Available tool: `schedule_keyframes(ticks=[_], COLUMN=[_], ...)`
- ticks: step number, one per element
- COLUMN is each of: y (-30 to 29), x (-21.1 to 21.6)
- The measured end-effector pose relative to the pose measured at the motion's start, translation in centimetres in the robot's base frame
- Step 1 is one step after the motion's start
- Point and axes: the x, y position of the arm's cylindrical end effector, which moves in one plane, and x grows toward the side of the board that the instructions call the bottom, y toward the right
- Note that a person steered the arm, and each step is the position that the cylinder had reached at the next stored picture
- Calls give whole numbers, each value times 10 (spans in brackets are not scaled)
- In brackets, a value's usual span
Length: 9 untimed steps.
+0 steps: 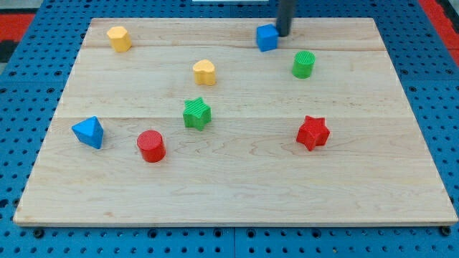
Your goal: Push the blue cube to the up side of yellow heart
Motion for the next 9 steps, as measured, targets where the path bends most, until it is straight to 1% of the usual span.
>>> schedule_keyframes(ticks=[1, 2, 3, 4, 5, 6, 7, 8, 9], y=[-43, -10, -13, -54, -102, -80, -53, -52, -51], x=[5, 30, 66, 79, 66, 99, 118, 123, 173])
